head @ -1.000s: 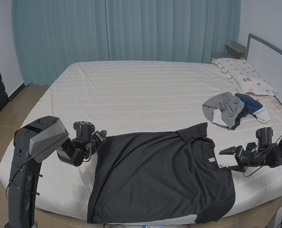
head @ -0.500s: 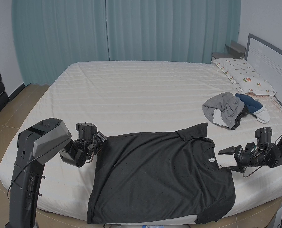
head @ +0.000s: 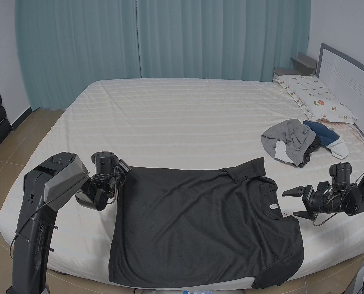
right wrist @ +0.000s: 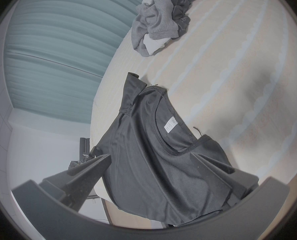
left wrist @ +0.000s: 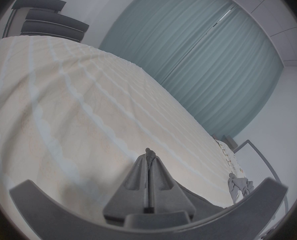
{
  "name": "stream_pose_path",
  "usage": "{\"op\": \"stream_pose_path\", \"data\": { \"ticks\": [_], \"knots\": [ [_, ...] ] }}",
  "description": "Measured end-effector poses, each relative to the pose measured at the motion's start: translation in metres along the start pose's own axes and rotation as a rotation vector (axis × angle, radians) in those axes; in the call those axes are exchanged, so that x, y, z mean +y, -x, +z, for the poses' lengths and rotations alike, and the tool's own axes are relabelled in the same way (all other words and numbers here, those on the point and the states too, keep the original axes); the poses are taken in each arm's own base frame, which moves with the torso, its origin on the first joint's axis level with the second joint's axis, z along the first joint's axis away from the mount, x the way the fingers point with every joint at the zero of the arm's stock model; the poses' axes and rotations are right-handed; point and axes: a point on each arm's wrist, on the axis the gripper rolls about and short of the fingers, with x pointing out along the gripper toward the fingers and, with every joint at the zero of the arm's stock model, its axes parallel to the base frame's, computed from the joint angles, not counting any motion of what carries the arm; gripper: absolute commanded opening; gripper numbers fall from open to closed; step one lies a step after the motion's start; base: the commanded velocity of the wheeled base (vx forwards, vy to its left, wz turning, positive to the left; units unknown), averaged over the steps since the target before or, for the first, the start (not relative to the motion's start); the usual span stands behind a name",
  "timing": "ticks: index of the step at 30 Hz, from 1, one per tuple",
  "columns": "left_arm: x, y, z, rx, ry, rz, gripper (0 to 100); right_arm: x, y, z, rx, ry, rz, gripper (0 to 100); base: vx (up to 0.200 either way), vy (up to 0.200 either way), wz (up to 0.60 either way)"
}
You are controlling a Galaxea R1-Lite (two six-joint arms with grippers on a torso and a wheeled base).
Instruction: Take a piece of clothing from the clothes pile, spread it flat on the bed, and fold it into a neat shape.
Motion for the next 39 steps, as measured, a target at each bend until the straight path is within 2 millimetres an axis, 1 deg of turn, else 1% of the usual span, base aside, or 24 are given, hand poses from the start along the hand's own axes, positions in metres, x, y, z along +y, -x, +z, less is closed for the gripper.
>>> {"op": "stream_pose_path", "data": {
  "ticks": [6,10,20,21,26,30,35,39],
  "knots": [
    [0.006,-0.006,0.008,-0.04,0.006,-0.006,0,0.0,0.0,0.002,-0.044,0.009,-0.017,100,0.0,0.0,0.0],
    [0.005,-0.01,0.014,-0.096,0.016,-0.045,0,0.001,-0.001,0.003,-0.054,-0.002,-0.017,100,0.0,0.0,0.0],
    [0.013,-0.016,0.009,-0.102,-0.02,-0.039,0,0.005,-0.002,0.005,-0.084,-0.008,0.005,100,0.0,0.0,0.0],
    [0.014,-0.016,0.009,-0.104,-0.019,-0.038,100,0.006,-0.002,0.006,-0.094,-0.015,0.011,100,0.0,0.0,0.0],
    [0.017,-0.019,0.011,-0.113,-0.014,-0.036,100,0.012,-0.004,0.009,-0.157,-0.049,0.037,100,0.0,0.0,0.0],
    [0.018,-0.02,0.011,-0.121,-0.007,-0.03,100,0.018,-0.011,0.01,-0.233,-0.031,0.037,100,0.0,0.0,0.0],
    [0.019,-0.018,0.013,-0.15,0.043,-0.007,100,0.028,-0.032,0.009,-0.295,0.005,0.013,100,0.0,0.0,0.0],
    [0.02,-0.012,0.016,-0.148,0.085,0.009,100,0.045,-0.053,0.011,-0.313,0.039,0.021,100,0.0,0.0,0.0]
  ]
}}
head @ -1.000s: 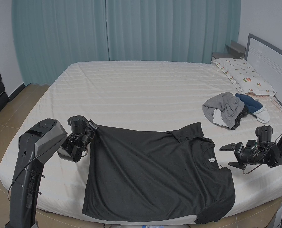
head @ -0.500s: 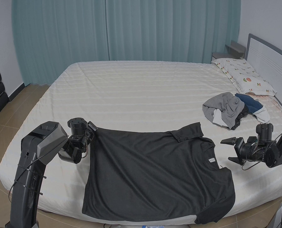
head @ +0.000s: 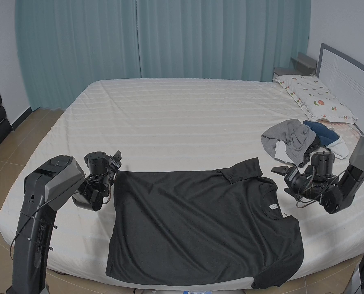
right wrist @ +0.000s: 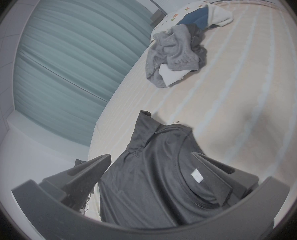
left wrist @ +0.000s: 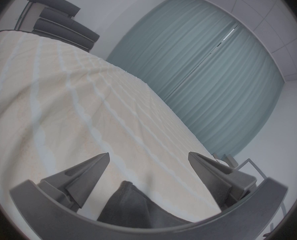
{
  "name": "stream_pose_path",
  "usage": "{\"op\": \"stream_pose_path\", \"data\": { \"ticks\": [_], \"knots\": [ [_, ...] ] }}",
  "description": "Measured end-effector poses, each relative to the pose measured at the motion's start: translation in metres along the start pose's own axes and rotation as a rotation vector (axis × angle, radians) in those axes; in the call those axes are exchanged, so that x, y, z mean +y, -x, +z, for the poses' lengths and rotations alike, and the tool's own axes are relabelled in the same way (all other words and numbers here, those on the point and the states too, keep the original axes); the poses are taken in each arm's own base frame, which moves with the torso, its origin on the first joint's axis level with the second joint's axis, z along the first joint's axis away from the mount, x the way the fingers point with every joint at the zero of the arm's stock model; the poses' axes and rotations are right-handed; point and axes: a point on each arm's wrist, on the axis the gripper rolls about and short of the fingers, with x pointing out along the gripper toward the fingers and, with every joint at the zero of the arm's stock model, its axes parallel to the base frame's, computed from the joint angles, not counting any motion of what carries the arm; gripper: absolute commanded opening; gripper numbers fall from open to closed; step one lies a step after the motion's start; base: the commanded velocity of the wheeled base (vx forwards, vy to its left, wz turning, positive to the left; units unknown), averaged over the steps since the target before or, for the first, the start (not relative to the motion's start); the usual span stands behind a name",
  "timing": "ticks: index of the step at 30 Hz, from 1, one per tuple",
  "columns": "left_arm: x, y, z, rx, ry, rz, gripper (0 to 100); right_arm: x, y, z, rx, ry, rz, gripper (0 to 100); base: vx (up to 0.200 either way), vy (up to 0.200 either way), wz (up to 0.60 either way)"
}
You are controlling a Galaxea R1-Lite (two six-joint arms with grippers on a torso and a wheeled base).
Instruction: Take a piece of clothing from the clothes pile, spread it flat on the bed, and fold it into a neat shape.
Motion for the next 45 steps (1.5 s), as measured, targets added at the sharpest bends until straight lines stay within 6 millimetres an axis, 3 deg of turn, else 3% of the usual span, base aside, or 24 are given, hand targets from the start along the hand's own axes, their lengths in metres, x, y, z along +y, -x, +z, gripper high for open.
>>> {"op": "stream_pose_path", "data": {
  "ticks": [10,20,30,45],
  "knots": [
    [0.006,0.031,0.002,0.142,0.098,0.016,100,0.046,-0.07,-0.003,0.044,0.048,0.001,100,0.0,0.0,0.0],
    [0.006,0.048,0.001,0.235,0.142,0.006,100,0.062,-0.13,-0.022,0.126,0.07,-0.046,100,0.0,0.0,0.0],
    [0.005,0.051,0.002,0.244,0.144,0.004,100,0.056,-0.152,-0.03,0.123,0.08,-0.081,100,0.0,0.0,0.0],
    [0.004,0.051,0.003,0.24,0.14,-0.001,100,0.084,-0.191,-0.002,-0.1,0.116,0.059,100,0.0,0.0,0.0]
  ]
}}
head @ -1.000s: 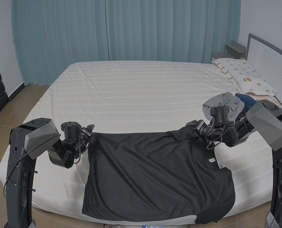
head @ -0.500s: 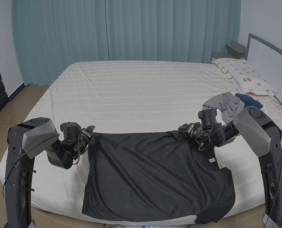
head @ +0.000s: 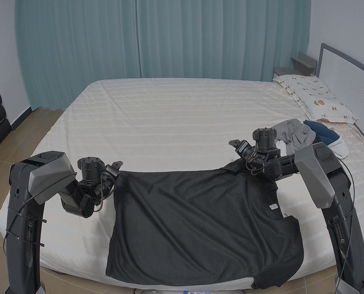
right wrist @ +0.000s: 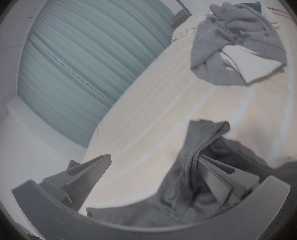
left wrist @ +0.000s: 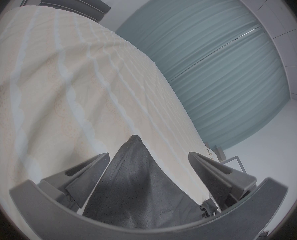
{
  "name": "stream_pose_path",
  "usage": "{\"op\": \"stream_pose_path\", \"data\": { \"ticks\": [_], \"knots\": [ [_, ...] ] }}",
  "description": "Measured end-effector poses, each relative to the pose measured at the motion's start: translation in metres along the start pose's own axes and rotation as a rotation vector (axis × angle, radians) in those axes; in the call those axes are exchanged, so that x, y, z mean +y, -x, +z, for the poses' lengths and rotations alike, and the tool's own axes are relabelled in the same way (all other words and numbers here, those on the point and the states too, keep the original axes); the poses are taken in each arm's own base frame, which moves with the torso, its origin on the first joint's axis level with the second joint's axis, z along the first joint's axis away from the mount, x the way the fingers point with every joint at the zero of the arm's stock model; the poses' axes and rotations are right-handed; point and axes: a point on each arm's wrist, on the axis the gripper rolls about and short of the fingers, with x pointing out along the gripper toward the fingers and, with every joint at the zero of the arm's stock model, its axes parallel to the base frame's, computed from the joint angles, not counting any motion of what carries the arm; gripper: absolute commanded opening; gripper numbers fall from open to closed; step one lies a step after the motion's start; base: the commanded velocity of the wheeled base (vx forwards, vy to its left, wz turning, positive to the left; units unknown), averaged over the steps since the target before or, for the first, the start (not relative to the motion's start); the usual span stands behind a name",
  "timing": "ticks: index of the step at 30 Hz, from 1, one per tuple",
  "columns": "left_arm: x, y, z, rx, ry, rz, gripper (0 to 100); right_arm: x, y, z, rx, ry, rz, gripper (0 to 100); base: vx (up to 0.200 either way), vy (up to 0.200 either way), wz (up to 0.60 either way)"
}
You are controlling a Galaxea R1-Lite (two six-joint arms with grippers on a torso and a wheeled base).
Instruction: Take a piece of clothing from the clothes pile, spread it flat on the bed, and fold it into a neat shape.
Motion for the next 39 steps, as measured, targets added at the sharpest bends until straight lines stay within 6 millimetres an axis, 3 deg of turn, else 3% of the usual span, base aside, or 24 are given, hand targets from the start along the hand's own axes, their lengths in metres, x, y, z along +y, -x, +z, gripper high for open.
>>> {"op": "stream_pose_path", "data": {
  "ticks": [6,17,26,39],
  "knots": [
    [0.0,0.0,0.0,-0.001,-0.001,0.0,100,0.007,-0.009,0.011,-0.166,0.052,0.157,100,0.0,0.0,0.0],
    [-0.001,0.0,0.0,-0.003,-0.004,-0.002,100,-0.007,-0.014,0.016,-0.261,0.164,0.183,100,0.0,0.0,0.0],
    [-0.002,-0.001,-0.001,-0.003,-0.005,-0.005,100,0.021,0.001,0.037,-0.303,0.167,0.228,100,0.0,0.0,0.0],
    [-0.002,-0.001,-0.001,-0.003,-0.006,-0.004,100,-0.024,0.007,0.047,-0.165,0.146,0.029,100,0.0,0.0,0.0]
  ]
}}
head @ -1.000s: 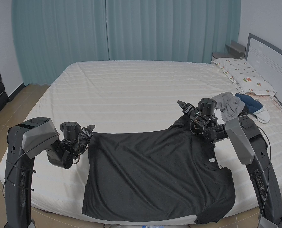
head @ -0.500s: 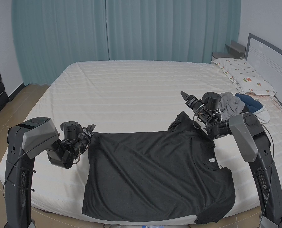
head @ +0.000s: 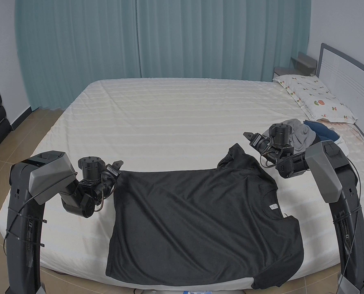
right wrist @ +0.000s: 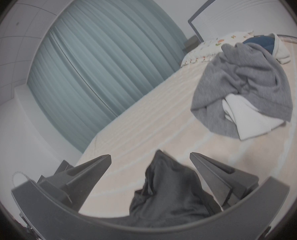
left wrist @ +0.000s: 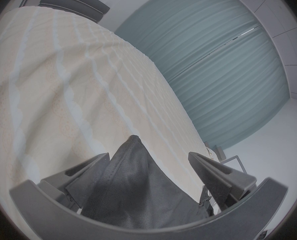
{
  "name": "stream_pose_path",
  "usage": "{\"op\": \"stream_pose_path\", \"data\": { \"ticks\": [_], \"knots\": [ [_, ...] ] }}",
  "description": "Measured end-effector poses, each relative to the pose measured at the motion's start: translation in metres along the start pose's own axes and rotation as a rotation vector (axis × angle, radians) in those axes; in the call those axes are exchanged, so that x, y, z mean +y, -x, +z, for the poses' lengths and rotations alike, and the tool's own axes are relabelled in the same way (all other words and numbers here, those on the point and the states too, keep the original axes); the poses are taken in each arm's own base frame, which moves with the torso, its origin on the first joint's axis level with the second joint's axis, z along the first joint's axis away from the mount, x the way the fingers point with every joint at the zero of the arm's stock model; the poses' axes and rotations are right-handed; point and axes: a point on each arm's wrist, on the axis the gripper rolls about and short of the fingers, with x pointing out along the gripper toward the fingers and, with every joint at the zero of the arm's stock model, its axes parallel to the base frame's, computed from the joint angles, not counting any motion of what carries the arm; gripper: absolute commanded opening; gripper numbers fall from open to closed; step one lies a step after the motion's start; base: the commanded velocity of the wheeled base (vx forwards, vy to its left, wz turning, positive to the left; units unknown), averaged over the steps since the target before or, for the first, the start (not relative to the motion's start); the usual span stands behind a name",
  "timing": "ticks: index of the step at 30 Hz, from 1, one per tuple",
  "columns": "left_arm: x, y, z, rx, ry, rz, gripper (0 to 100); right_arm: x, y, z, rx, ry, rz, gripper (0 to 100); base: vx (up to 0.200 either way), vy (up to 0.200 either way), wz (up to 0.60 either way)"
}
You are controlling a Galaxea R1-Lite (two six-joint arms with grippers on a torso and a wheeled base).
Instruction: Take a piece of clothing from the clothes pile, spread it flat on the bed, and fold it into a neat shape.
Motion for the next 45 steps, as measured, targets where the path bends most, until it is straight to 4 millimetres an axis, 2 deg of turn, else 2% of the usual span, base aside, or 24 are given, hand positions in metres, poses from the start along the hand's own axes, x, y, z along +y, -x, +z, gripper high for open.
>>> {"op": "stream_pose_path", "data": {
  "ticks": [8,25,26,35,45],
  "knots": [
    [0.0,0.0,0.0,0.0,0.0,0.0,100,-0.028,0.008,-0.003,0.091,0.033,-0.043,100,0.0,0.0,0.0],
    [0.0,0.0,0.0,-0.001,0.0,-0.001,100,-0.046,0.002,-0.029,0.139,0.067,-0.077,100,0.0,0.0,0.0],
    [0.0,0.0,0.0,-0.001,0.0,-0.001,100,-0.047,0.001,-0.03,0.144,0.067,-0.081,0,0.0,0.0,0.0],
    [0.0,0.0,0.0,-0.001,-0.001,0.0,100,-0.054,-0.001,-0.035,0.147,0.082,-0.099,0,0.0,0.0,0.0],
    [0.0,0.0,0.0,-0.001,0.0,-0.001,100,-0.051,-0.01,-0.013,0.02,0.087,-0.113,0,0.0,0.0,0.0]
  ]
}}
